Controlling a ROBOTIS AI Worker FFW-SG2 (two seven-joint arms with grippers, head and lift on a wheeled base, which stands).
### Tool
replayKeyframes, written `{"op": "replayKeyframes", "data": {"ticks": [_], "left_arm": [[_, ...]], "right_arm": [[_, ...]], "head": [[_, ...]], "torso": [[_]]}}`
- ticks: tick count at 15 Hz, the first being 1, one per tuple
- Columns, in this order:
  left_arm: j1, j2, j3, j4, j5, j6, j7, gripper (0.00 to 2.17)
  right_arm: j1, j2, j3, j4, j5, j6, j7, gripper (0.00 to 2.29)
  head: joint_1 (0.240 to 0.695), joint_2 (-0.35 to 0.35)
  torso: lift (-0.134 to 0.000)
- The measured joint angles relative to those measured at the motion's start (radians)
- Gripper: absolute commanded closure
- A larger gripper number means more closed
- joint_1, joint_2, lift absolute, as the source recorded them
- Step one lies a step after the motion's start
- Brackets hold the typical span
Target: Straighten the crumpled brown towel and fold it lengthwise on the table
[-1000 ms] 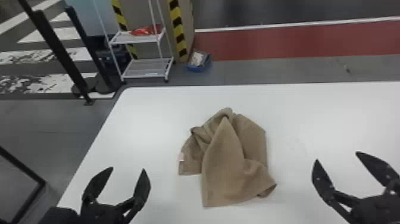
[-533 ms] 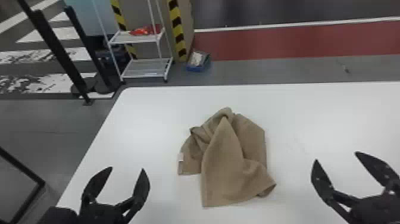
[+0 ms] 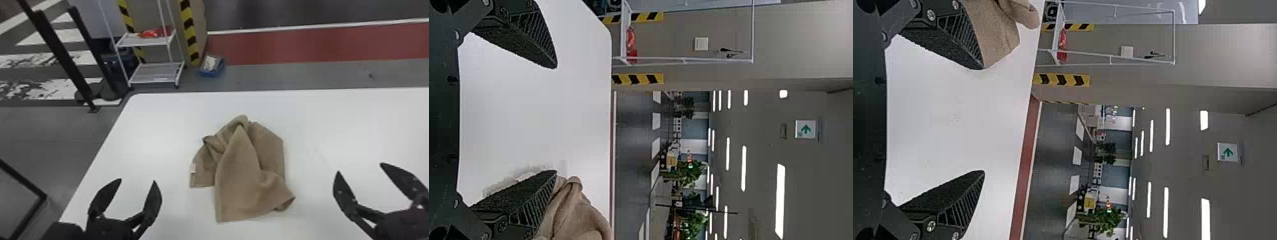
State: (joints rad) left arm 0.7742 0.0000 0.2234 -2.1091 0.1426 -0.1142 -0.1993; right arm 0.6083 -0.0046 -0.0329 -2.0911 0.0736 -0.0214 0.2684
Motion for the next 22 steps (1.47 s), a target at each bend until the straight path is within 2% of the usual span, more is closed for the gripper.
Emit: {"op": "replayKeyframes", "data": {"ticks": [2,3,4,6,7,11,14,17,22], "left_arm": [[0.001,0.000,-0.001,0.000,0.000,0.000,-0.003,0.15],[0.002,0.000,-0.001,0.000,0.000,0.000,-0.004,0.15],[0.002,0.000,0.000,0.002,0.000,0.000,-0.005,0.15],[0.001,0.000,-0.001,0.006,0.000,0.000,-0.006,0.15],[0.000,0.000,-0.003,0.007,0.000,0.000,-0.006,0.15],[-0.007,0.000,-0.009,0.014,0.000,0.000,-0.008,0.15],[-0.018,0.000,-0.006,0.031,0.000,0.000,-0.006,0.15],[-0.027,0.000,0.002,0.048,0.001,-0.003,-0.006,0.15],[-0.049,0.000,0.020,0.073,0.010,-0.003,-0.005,0.15]], "right_arm": [[0.000,0.000,-0.026,0.000,0.000,0.014,0.000,0.15],[-0.001,0.000,-0.047,0.003,0.002,0.017,0.011,0.15],[-0.002,0.000,-0.073,0.009,0.020,0.007,0.052,0.15],[-0.003,0.000,-0.106,0.024,0.108,-0.071,0.138,0.15],[-0.003,0.000,-0.109,0.029,0.160,-0.101,0.161,0.15],[-0.005,0.000,-0.052,0.045,0.398,-0.138,0.217,0.15],[-0.034,0.000,0.008,0.079,0.522,-0.130,0.243,0.18],[-0.071,0.000,0.068,0.114,0.601,-0.074,0.245,0.18],[-0.136,0.000,0.111,0.170,0.641,0.006,0.245,0.27]], "head": [[0.695,0.166],[0.695,0.139],[0.695,0.133],[0.695,0.134],[0.695,0.139],[0.695,0.194],[0.695,0.254],[0.695,0.296],[0.695,0.316]], "torso": [[-0.124],[-0.124],[-0.124],[-0.124],[-0.124],[-0.124],[-0.124],[-0.124],[-0.124]]}}
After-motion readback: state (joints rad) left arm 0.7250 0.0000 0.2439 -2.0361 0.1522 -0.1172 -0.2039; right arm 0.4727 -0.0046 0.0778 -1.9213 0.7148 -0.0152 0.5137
